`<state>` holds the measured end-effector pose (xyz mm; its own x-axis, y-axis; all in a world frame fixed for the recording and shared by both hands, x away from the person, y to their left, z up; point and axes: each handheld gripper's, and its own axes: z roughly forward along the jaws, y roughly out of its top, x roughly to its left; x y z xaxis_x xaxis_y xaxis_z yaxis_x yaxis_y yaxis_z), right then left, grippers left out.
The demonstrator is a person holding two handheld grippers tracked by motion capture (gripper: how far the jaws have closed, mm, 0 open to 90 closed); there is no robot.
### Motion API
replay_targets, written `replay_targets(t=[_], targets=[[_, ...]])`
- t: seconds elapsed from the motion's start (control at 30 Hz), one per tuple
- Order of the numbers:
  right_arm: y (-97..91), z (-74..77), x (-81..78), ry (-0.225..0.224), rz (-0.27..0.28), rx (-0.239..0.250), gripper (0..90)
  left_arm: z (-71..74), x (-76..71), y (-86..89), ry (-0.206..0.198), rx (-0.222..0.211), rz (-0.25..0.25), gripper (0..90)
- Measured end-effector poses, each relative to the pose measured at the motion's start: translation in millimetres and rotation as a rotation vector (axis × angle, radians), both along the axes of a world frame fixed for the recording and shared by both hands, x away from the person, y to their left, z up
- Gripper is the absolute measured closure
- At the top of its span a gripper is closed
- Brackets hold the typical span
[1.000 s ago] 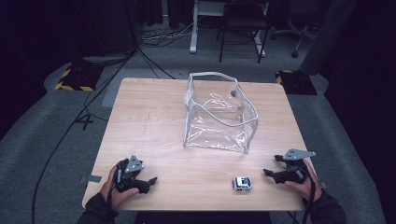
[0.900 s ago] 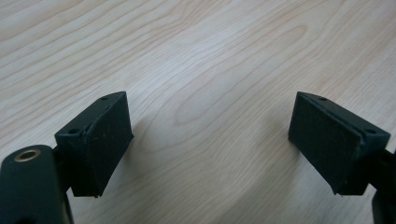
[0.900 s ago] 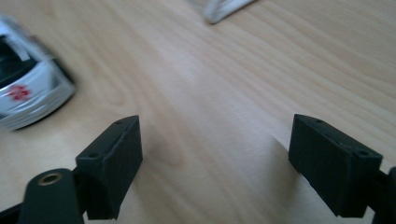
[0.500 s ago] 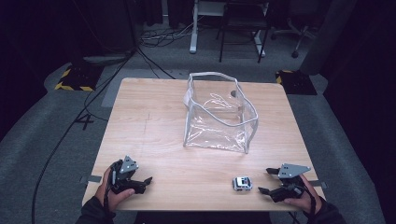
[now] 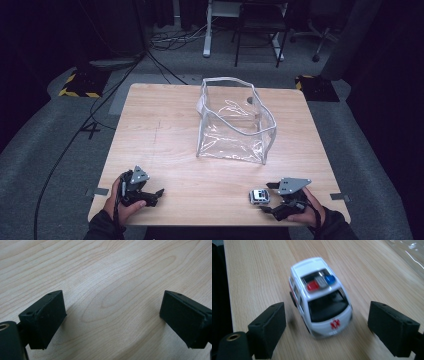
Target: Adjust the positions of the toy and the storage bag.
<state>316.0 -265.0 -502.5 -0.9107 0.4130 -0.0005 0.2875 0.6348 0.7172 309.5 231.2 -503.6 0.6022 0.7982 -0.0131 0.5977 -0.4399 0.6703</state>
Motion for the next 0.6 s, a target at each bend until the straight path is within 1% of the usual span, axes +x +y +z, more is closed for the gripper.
replay_targets(t=[0.03, 0.13, 0.2, 0.23, 0.3, 0.33, 0.37, 0.4, 0.47, 0.5, 0.53, 0.57, 0.6], targets=[[3.6, -0.2, 0.6, -0.005, 0.015, 0.002, 15.0, 0.1, 0.2, 0.2, 0.002, 0.001, -0.004, 6.7], [5.8, 0.1, 1.1, 0.003, 0.008, 0.002, 15.7, 0.1, 0.2, 0.2, 0.002, 0.0, -0.005, 6.7], [6.9, -0.2, 2.2, -0.013, 0.026, 0.011, 18.6, 0.0, 0.2, 0.2, 0.002, 0.0, -0.005, 6.7], [7.5, 0.1, 1.5, -0.005, 0.024, 0.012, 21.1, 0.0, 0.2, 0.2, 0.002, 0.0, -0.005, 6.7], [9.0, 0.0, 2.5, -0.017, 0.041, 0.019, 23.8, -0.3, 0.2, 0.0, -0.003, 0.002, 0.001, 6.6], [9.6, 0.5, 1.7, -0.002, 0.03, 0.017, 27.2, -0.3, 0.3, 0.0, 0.002, -0.002, -0.001, 6.5], [9.4, 0.8, 2.5, -0.004, 0.039, 0.022, 32.9, 0.4, 0.6, 0.5, 0.006, 0.003, -0.009, 6.5], [8.8, 0.6, 2.8, -0.002, 0.048, 0.037, 34.8, 0.3, 0.6, 0.5, 0.006, 0.003, -0.009, 6.4], [8.9, 0.9, 3.2, -0.008, 0.052, 0.036, 37.8, 0.3, 0.6, 0.5, 0.006, 0.003, -0.009, 6.5], [9.0, 0.6, 4.0, -0.023, 0.061, 0.04, 38.2, 0.2, 0.6, 0.5, 0.004, 0.003, -0.009, 6.4], [9.0, 0.6, 4.0, -0.023, 0.061, 0.04, 38.2, 0.2, 0.6, 0.5, 0.004, 0.003, -0.009, 6.4], [9.3, 0.9, 2.9, -0.011, 0.05, 0.042, 38.5, 0.1, 0.5, 0.3, 0.002, 0.002, -0.004, 6.4], [9.1, 1.2, 3.2, -0.014, 0.055, 0.032, 39.0, 0.4, 0.7, 0.6, 0.006, 0.003, -0.01, 6.5]])
